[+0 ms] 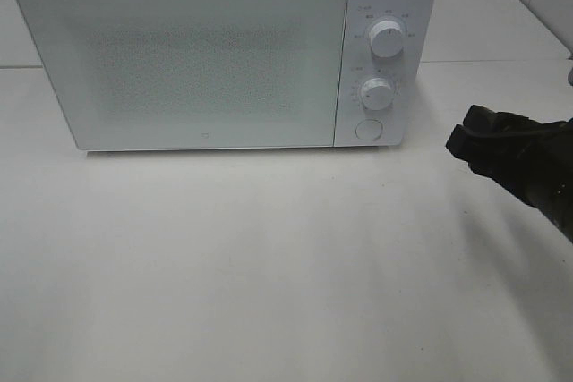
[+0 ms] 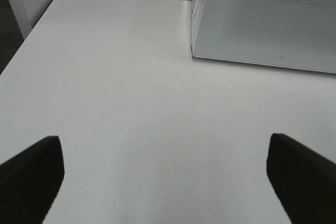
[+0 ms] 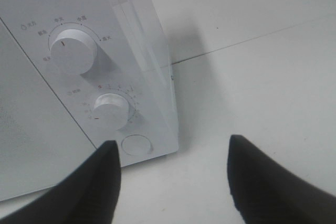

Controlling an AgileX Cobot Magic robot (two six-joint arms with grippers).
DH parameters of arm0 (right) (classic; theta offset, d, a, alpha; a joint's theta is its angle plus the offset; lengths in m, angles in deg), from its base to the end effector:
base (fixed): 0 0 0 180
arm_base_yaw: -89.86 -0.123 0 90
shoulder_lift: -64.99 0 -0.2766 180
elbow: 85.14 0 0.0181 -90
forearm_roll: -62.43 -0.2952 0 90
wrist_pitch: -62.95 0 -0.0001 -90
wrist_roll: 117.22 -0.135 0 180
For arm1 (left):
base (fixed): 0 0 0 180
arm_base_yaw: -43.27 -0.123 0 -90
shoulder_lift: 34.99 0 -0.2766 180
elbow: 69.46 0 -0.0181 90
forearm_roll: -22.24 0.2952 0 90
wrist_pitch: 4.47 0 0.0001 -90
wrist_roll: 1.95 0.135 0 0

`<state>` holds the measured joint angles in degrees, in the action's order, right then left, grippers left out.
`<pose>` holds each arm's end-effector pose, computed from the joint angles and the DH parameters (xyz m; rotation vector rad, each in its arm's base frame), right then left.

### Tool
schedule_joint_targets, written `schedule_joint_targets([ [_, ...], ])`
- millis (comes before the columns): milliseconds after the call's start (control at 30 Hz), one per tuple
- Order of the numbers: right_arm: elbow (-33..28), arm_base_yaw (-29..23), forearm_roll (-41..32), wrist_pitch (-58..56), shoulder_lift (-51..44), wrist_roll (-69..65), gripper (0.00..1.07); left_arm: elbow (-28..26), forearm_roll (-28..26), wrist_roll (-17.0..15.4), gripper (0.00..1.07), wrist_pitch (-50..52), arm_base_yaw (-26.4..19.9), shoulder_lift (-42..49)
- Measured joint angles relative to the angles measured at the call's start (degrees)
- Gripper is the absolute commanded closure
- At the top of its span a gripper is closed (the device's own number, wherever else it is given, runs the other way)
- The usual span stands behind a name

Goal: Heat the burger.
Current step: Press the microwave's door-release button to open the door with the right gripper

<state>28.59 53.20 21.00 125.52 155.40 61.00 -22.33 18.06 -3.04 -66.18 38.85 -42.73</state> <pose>0.2419 0.0813 0.1140 0.2569 1.7171 0.2225 0.0779 -0.0027 0.2847 -0.0925 2.0308 -0.0505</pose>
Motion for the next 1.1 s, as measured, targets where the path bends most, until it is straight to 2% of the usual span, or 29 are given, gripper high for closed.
schedule_joint_targets([
  [33,-0.1,-0.9,-0.6,0.6,0.5,-2.9,0.63,0.0,0.0,0.0,0.09,0.0,0.0,0.0],
  [67,-0.1,-2.1,-1.1,0.8,1.0,-9.5,0.71,0.0,0.0,0.0,0.09,0.0,0.0,0.0],
  [100,-0.1,-2.1,-1.1,0.8,1.0,-9.5,0.71,0.0,0.0,0.0,0.09,0.0,0.0,0.0],
  [133,-0.1,-2.5,-1.0,0.8,1.1,-15.9,0.81,0.0,0.0,0.0,0.09,0.0,0.0,0.0],
  [200,-0.1,-2.6,-0.9,0.8,1.1,-19.4,0.84,0.0,0.0,0.0,0.09,0.0,0.0,0.0],
  [233,-0.1,-2.8,-0.9,0.9,1.1,-25.6,0.92,0.0,0.0,0.0,0.09,0.0,0.0,0.0],
  [300,-0.1,-2.8,-0.9,0.9,1.1,-28.1,0.95,0.0,0.0,0.0,0.09,0.0,0.0,0.0],
  [333,-0.1,-2.8,-0.9,0.9,1.1,-34.3,1.00,0.0,0.0,0.0,0.09,0.0,0.0,0.0],
  [433,-0.1,-2.8,-0.9,0.7,1.1,-42.3,1.07,0.0,0.0,0.0,0.09,0.0,0.0,0.0],
  [567,-0.1,-2.8,-0.9,0.7,1.1,-49.2,1.07,0.0,0.0,0.0,0.09,0.0,0.0,0.0],
  [633,-0.1,-2.8,-0.9,0.5,1.1,-57.2,1.07,0.0,0.0,0.0,0.09,0.0,0.0,0.0],
  [1033,0.2,-2.8,-2.2,-1.3,1.5,-63.0,1.07,0.0,0.0,0.0,0.09,0.0,0.0,0.0],
  [1100,2.2,-2.8,-2.8,-1.7,4.2,-63.5,1.07,0.0,0.0,0.0,0.09,0.0,0.0,0.0],
])
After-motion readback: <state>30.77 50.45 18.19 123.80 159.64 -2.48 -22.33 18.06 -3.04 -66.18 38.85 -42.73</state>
